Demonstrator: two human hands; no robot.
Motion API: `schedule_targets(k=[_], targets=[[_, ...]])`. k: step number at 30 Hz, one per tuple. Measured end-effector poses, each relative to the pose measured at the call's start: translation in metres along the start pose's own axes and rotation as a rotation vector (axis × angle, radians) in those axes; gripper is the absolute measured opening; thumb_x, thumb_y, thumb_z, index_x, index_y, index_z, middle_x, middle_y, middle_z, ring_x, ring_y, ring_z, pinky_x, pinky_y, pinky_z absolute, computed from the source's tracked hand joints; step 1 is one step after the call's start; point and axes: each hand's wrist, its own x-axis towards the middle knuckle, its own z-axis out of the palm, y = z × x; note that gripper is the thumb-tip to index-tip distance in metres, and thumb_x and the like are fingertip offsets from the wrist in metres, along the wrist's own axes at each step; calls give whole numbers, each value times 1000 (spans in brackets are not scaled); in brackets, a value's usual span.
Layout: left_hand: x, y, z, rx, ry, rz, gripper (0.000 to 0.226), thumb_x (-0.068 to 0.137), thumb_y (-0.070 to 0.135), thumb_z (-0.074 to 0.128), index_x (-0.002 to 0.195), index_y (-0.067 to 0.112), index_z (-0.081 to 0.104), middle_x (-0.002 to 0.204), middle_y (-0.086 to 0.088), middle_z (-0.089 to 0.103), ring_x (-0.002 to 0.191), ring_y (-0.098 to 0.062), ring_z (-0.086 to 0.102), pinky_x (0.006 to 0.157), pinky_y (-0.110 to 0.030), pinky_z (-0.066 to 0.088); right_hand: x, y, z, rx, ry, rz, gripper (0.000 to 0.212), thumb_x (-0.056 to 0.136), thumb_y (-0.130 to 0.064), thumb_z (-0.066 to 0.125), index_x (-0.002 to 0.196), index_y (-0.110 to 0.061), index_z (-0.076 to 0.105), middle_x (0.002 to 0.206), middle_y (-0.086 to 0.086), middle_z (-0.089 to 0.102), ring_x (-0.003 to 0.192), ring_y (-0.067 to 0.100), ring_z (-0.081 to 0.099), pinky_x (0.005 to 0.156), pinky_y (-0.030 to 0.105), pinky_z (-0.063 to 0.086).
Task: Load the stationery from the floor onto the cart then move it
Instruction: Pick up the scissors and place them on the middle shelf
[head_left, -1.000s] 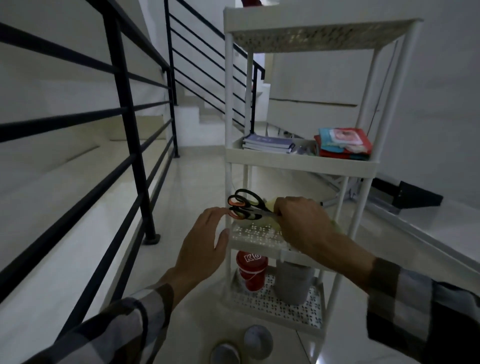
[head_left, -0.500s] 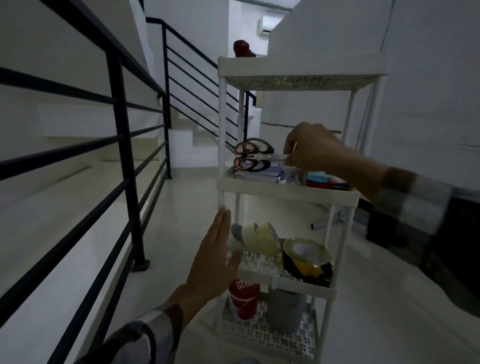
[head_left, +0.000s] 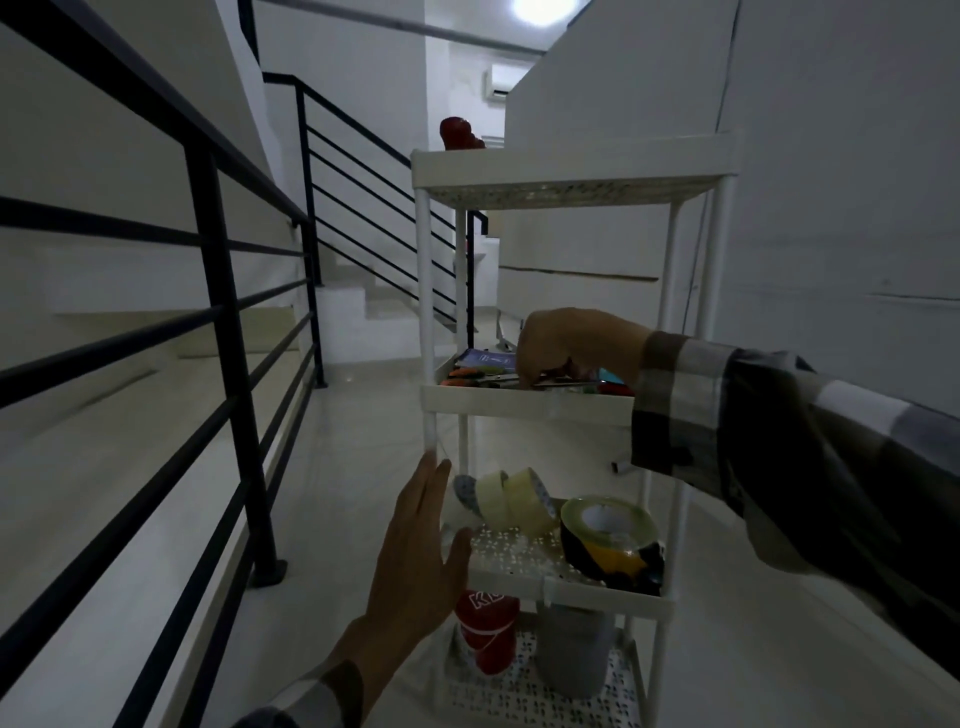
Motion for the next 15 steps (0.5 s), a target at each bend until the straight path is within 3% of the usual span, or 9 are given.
schedule_targets(k=[5, 8, 12, 15], targets=[[1, -2, 1, -5, 13, -35, 76, 100, 18, 64, 163, 18, 21, 171, 9, 9, 156, -4, 11, 118, -5, 9, 5, -7, 5, 100, -22, -29, 45, 90, -29, 74, 124, -1, 62, 109, 12, 63, 100, 28, 65, 90, 38, 54], [0, -3, 1, -8, 10, -38, 77, 99, 18, 65, 163, 20, 21, 171, 10, 8, 156, -2, 11, 116, -1, 8, 6, -7, 13, 109, 7, -47, 36, 91, -24, 72, 116, -1, 61, 94, 11, 63, 80, 25, 63, 71, 34, 53], [-1, -4, 2, -10, 11, -44, 74, 99, 19, 64, 162, 19, 25, 171, 10, 7, 156, -2, 10, 116, -2, 9, 5, 5, 18, 39, 122, -121, 39, 92, -23, 70, 122, 0, 65, 98, 11, 63, 72, 19, 60, 63, 27, 49], [0, -3, 3, -19, 3, -64, 72, 100, 19, 64, 162, 21, 26, 172, 11, 6, 157, -3, 9, 115, -3, 10, 7, 10, 19, 59, 103, -145, 41, 91, -25, 72, 124, -1, 67, 110, 14, 68, 93, 26, 67, 78, 34, 57]])
